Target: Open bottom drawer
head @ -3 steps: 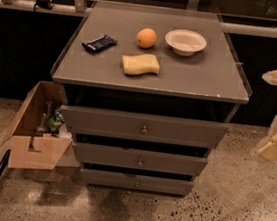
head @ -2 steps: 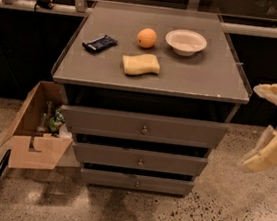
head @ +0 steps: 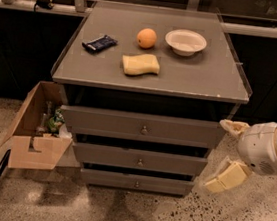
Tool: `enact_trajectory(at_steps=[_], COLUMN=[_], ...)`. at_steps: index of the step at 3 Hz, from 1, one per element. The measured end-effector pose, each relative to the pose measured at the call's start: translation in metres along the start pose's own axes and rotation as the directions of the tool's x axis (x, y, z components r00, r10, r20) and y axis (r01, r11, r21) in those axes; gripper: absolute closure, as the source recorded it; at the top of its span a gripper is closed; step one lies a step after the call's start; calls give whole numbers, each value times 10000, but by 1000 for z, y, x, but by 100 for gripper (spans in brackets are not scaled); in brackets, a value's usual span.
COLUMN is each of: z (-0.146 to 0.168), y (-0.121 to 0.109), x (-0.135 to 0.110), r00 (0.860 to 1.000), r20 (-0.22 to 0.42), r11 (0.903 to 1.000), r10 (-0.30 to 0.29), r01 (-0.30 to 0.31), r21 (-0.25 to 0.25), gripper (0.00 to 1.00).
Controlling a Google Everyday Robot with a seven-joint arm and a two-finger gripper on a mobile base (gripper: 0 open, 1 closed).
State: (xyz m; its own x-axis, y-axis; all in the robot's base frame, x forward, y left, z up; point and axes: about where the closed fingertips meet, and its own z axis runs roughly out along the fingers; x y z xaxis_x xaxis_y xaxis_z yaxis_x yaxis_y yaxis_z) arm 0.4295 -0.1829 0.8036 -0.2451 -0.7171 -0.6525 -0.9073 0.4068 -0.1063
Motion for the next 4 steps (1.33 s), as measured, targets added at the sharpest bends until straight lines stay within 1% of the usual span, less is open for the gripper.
enact_trajectory(at_steps=[1, 2, 3, 4], z=[0, 14, 55, 100], y=[0, 5, 7, 5], x=[0, 11, 34, 53], r00=[10000, 9980, 9894, 9788], r20=[1, 503, 1102, 1593], r11=[10000, 9990, 9950, 9915], r10=[0, 395, 947, 1291], r01=[-1, -406, -978, -1304], r21=[0, 212, 226, -23], gripper=[0, 0, 0, 0])
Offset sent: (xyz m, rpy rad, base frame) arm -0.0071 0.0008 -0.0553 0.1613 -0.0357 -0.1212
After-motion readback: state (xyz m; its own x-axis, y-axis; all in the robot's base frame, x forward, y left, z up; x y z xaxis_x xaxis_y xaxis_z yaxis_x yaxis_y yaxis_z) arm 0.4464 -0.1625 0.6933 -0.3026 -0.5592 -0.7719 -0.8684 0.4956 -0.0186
